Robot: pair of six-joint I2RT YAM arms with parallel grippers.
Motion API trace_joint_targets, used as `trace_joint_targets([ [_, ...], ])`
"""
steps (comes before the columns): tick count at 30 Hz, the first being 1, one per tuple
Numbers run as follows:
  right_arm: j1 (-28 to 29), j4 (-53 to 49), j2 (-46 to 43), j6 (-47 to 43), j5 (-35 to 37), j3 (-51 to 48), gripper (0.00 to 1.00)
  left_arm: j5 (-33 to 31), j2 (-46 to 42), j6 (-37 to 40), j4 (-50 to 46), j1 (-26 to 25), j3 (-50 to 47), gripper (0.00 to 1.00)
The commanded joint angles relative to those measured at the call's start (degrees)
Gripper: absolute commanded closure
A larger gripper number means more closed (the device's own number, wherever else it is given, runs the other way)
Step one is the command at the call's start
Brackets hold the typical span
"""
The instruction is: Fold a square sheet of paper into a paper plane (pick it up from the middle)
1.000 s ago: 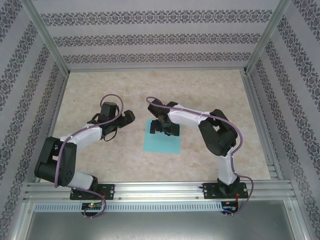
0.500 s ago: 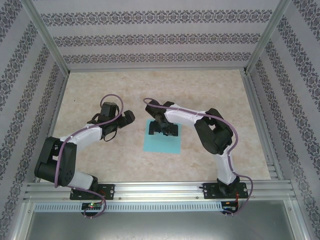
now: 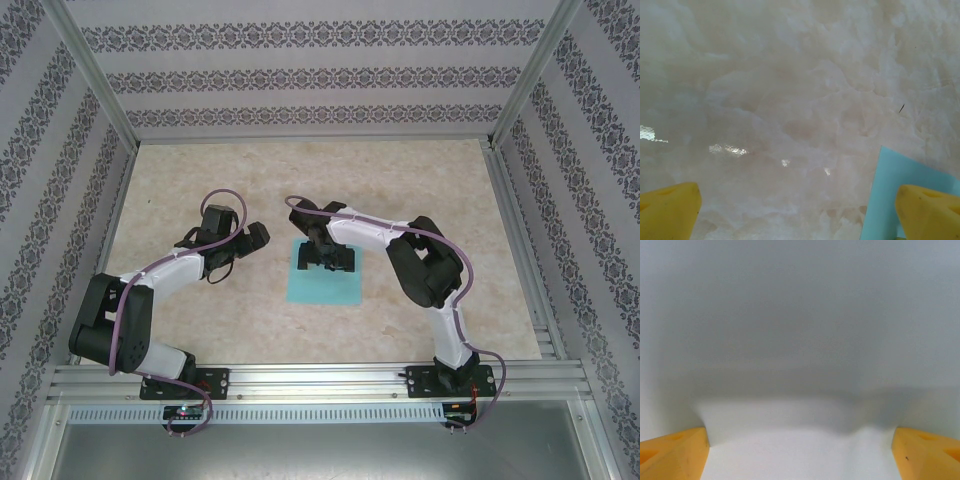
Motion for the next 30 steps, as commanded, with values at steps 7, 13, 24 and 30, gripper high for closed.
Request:
trace_joint_targets([
  [7,-0.62,2.86,5.82,-0.82,-1.47,-4.91,0.12,-0.84,-0.32,0.87,-1.65,0.87,0.46,0.00],
  [13,-0.57,2.57,2.14,-1.30,-0.25,-3.76,0.09,-0.43,-0.67,0.75,-1.75,0.84,0.27,0.00],
  [24,2.57,-0.06,-3.62,0.36,0.41,-3.15,0.02,-1.13,-1.77,0.98,-2.83,0.85,0.03,0.00],
  [30,2.89,1.70,-1.33,0.62,-2.80,-3.94,0.02,-1.65,-2.64,1.14,-3.28,0.88,-0.41,0.00],
])
